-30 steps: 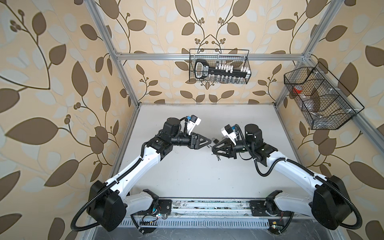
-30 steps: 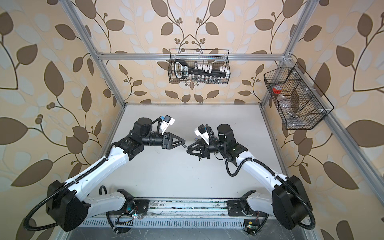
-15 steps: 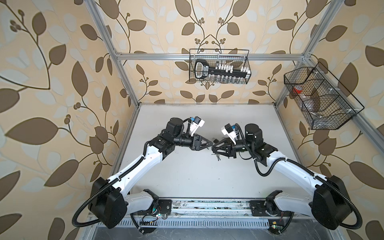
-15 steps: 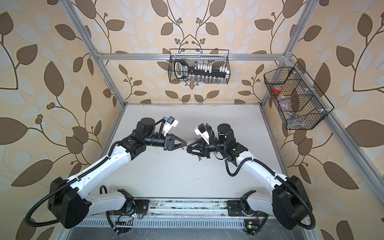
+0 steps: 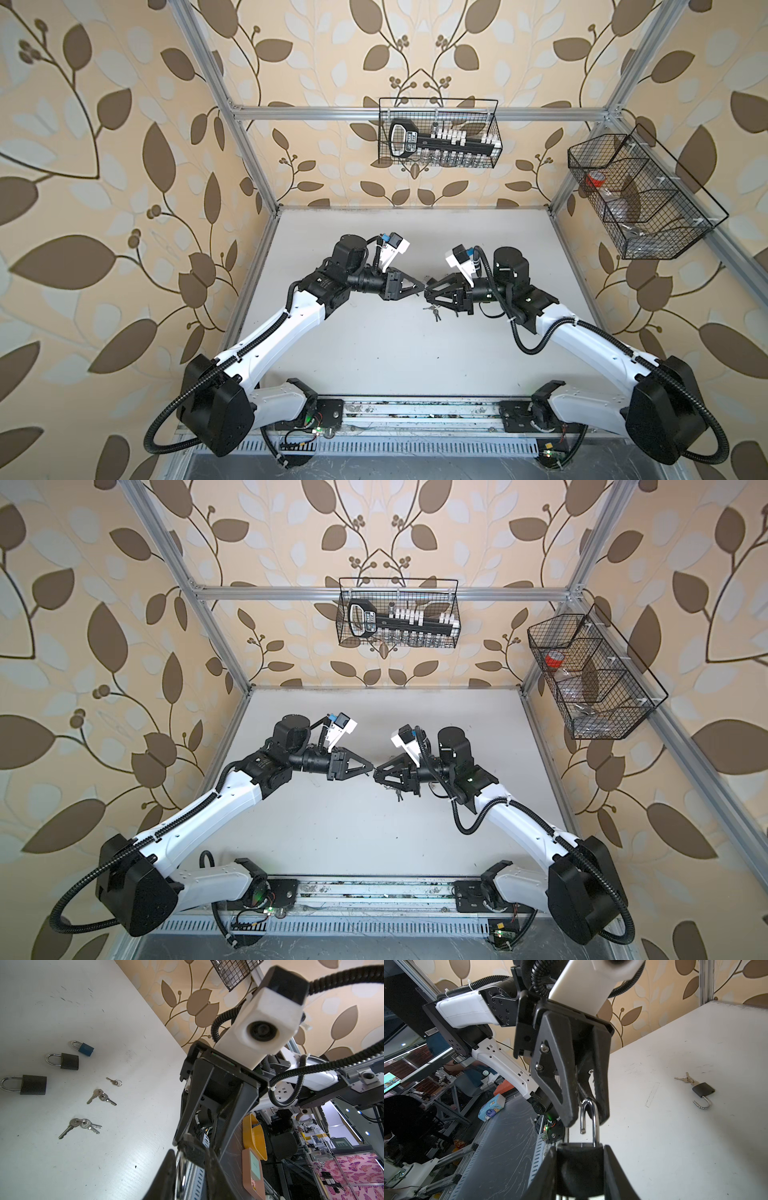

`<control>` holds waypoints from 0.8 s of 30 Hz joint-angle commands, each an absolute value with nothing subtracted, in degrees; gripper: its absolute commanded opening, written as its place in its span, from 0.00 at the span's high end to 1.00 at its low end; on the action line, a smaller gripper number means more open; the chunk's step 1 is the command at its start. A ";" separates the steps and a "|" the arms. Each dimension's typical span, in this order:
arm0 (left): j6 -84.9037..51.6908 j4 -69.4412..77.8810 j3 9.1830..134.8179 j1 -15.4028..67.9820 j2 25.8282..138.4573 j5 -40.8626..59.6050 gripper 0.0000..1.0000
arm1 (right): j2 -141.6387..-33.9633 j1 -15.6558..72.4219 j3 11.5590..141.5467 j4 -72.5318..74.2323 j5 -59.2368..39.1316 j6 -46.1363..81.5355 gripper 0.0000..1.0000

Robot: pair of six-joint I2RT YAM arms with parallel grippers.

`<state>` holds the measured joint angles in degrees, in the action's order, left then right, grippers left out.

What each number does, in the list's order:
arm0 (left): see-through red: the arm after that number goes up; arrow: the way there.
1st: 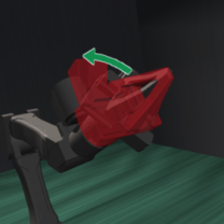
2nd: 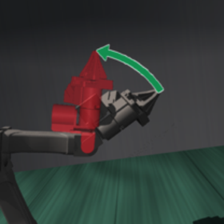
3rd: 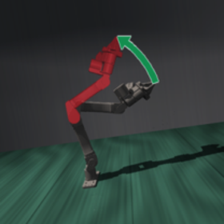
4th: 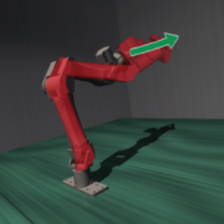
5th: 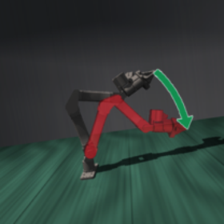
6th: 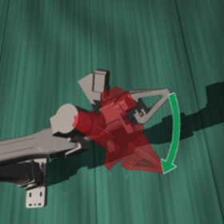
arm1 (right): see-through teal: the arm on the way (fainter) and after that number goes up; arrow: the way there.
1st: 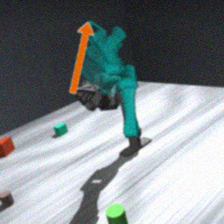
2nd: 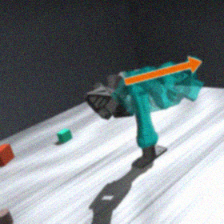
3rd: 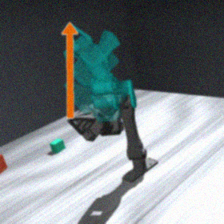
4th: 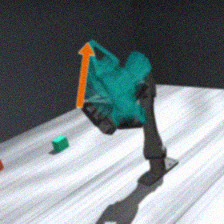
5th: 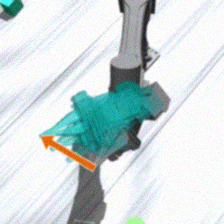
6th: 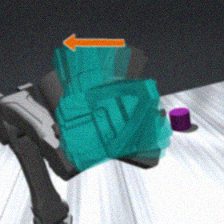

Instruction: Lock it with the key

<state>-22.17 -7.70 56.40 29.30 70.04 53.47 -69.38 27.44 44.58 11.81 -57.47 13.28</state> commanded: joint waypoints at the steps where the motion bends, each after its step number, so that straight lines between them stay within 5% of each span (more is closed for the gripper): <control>1: -20.83 -7.69 58.96 29.71 69.94 53.44 0.79 | -68.09 27.24 44.22 14.06 -57.83 13.62 1.00; 11: -20.65 -8.17 59.24 29.71 69.61 52.47 0.88 | -67.96 27.17 43.87 13.30 -58.00 12.77 1.00; 13: -20.72 -8.17 59.33 29.69 69.48 52.22 0.87 | -67.87 27.21 43.95 13.11 -58.23 12.58 1.00; 15: -20.99 -8.18 59.31 29.70 69.34 51.81 0.76 | -67.94 27.17 43.99 13.01 -58.52 12.40 1.00; 24: -21.35 -8.68 59.86 29.70 69.10 49.83 0.84 | -68.51 27.30 44.03 12.11 -59.28 11.71 1.00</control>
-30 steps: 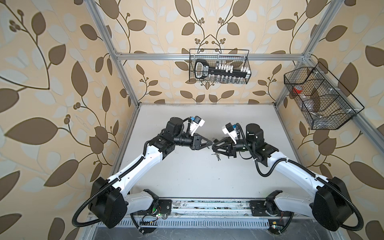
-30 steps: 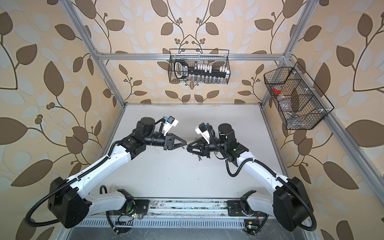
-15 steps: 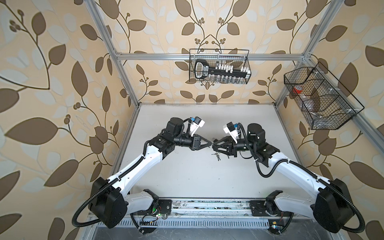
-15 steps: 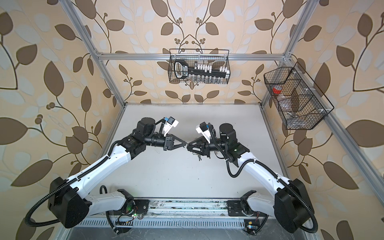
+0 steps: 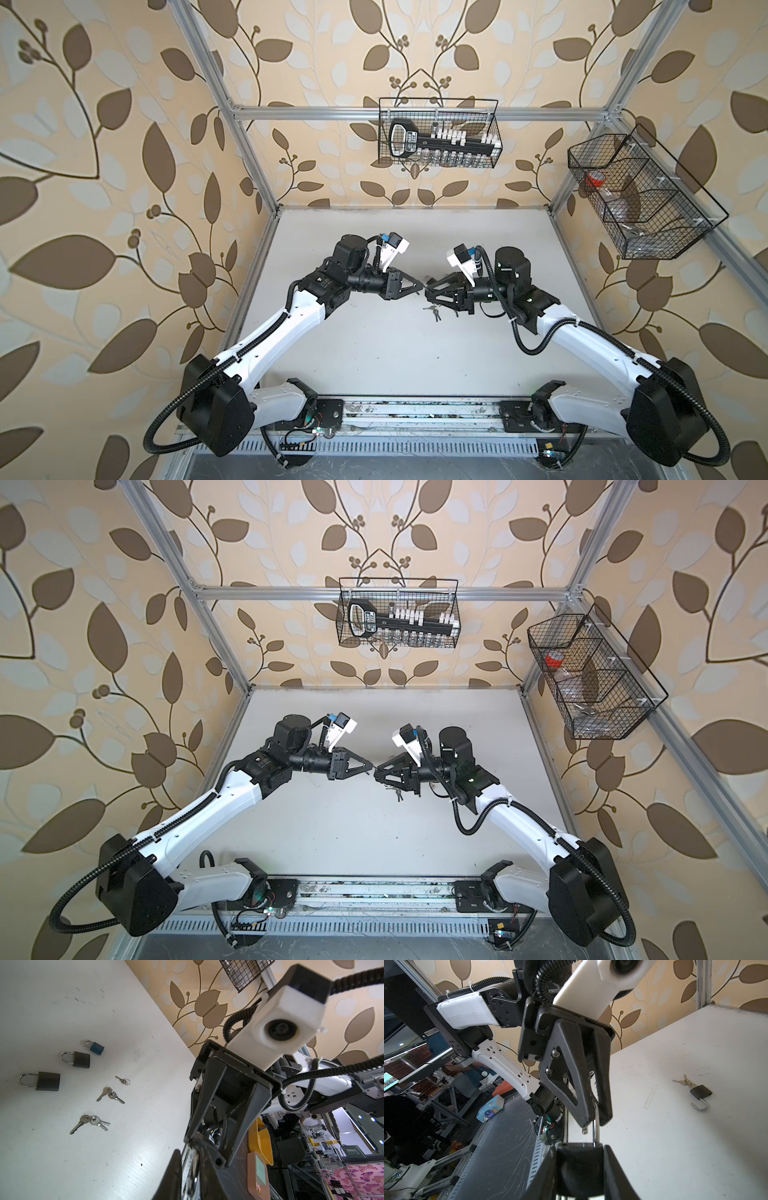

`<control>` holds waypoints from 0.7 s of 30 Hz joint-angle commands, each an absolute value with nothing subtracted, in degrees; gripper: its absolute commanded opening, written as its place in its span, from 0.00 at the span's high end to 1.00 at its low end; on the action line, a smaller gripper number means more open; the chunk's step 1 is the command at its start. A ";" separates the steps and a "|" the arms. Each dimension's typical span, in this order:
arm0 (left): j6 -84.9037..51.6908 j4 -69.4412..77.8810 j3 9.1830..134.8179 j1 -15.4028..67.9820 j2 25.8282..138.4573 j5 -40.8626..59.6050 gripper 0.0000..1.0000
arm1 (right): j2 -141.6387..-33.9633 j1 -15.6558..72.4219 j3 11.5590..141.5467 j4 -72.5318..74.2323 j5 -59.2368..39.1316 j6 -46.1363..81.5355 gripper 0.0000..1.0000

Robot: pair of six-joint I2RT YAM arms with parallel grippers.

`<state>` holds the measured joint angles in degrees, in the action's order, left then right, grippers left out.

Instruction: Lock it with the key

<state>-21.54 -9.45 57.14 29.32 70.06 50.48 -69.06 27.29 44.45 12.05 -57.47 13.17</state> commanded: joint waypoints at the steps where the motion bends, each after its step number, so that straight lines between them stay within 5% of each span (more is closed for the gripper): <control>1: -21.31 -8.70 59.84 29.69 69.25 49.83 0.85 | -68.53 27.33 44.04 12.01 -59.32 11.69 1.00; 11: -21.52 -8.18 60.28 29.70 70.11 50.10 0.99 | -68.08 27.32 44.16 11.10 -58.73 10.82 1.00; 17: -23.50 -6.90 61.35 29.70 69.50 49.76 1.00 | -64.07 27.31 43.26 11.88 -53.21 8.97 0.57; 21: -26.98 -2.14 60.34 29.64 67.65 49.66 1.00 | -59.80 27.22 40.61 15.66 -46.02 9.79 0.48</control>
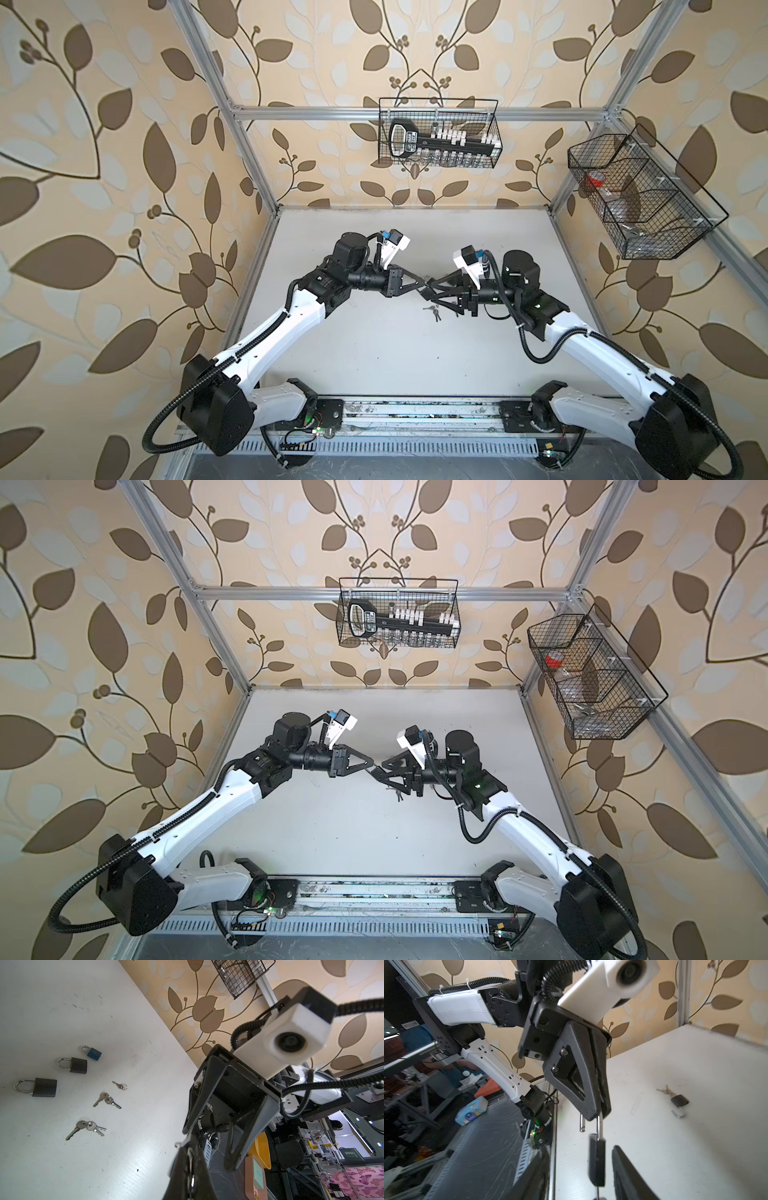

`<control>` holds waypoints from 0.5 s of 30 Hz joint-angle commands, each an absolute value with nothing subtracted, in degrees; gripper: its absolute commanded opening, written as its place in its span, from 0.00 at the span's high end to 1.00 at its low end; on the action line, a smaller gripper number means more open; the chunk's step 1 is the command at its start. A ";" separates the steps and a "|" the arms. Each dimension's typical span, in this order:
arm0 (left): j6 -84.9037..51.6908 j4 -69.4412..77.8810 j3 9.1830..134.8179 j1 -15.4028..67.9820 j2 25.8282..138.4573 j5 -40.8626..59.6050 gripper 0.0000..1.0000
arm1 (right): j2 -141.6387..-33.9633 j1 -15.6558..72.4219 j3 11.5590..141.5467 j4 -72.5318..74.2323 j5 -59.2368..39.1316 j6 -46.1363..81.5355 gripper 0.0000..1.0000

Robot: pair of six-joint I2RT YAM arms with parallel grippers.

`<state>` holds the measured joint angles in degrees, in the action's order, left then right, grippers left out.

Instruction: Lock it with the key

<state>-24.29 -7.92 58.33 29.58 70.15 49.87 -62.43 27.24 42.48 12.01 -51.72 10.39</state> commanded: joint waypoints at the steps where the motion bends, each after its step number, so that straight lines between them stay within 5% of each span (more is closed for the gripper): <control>1: -27.63 -1.19 60.22 29.68 67.23 49.66 1.00 | -58.97 27.22 40.13 16.51 -44.87 10.10 0.47; 15: -34.39 6.66 58.21 29.71 65.21 50.58 1.00 | -59.59 27.18 41.25 19.16 -46.89 9.40 0.48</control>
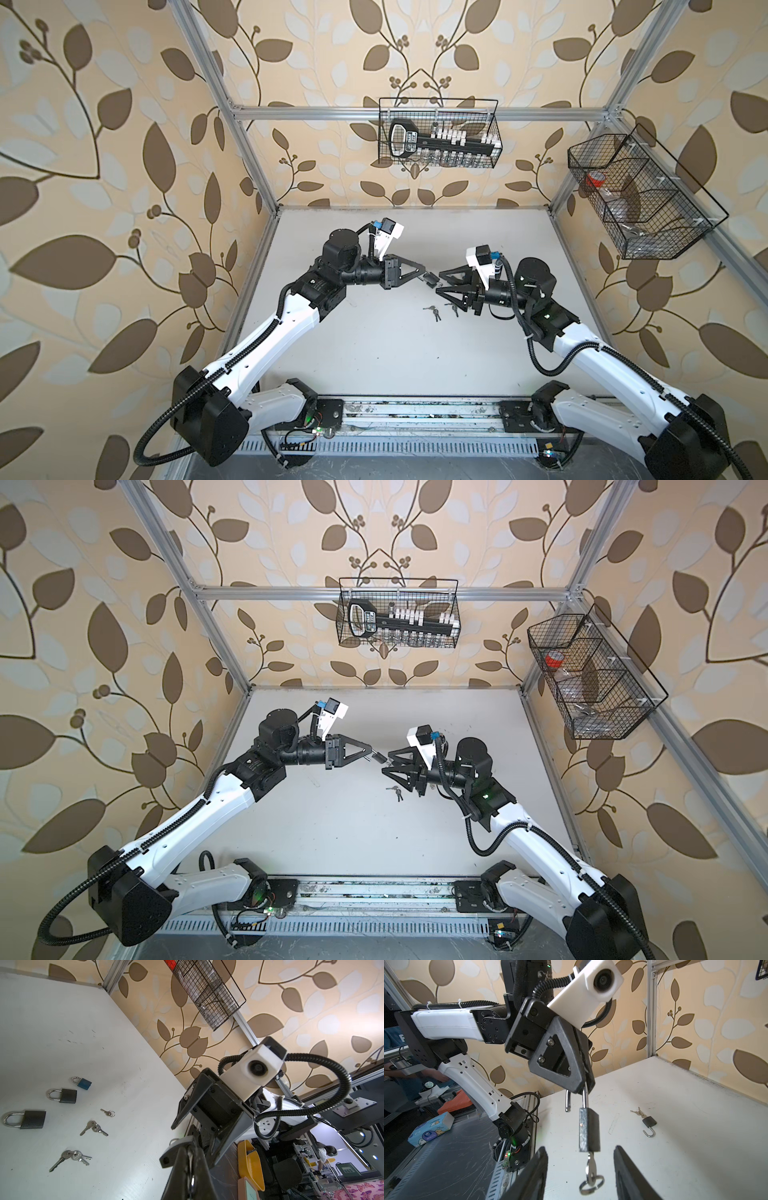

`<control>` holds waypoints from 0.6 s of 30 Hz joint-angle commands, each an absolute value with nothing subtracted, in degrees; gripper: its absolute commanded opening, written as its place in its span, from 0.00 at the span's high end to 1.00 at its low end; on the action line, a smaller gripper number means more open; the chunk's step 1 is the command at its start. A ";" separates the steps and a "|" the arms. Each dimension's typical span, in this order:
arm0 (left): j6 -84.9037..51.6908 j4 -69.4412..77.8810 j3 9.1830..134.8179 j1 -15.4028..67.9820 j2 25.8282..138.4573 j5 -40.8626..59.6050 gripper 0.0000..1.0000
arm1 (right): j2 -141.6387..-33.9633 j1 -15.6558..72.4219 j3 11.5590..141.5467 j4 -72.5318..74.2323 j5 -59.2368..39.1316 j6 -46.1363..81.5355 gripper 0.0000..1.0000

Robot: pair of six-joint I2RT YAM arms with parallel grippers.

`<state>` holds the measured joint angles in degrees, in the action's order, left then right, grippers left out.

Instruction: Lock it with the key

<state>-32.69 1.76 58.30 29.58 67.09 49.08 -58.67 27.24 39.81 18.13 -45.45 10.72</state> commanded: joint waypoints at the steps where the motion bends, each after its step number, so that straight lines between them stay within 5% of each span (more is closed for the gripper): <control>1: -34.44 6.74 58.18 29.71 65.19 50.69 1.00 | -59.92 27.24 41.48 19.20 -47.02 9.40 0.48; 18: -35.04 7.65 57.56 29.71 65.30 51.24 1.00 | -64.02 28.17 44.16 23.10 -48.78 11.78 0.62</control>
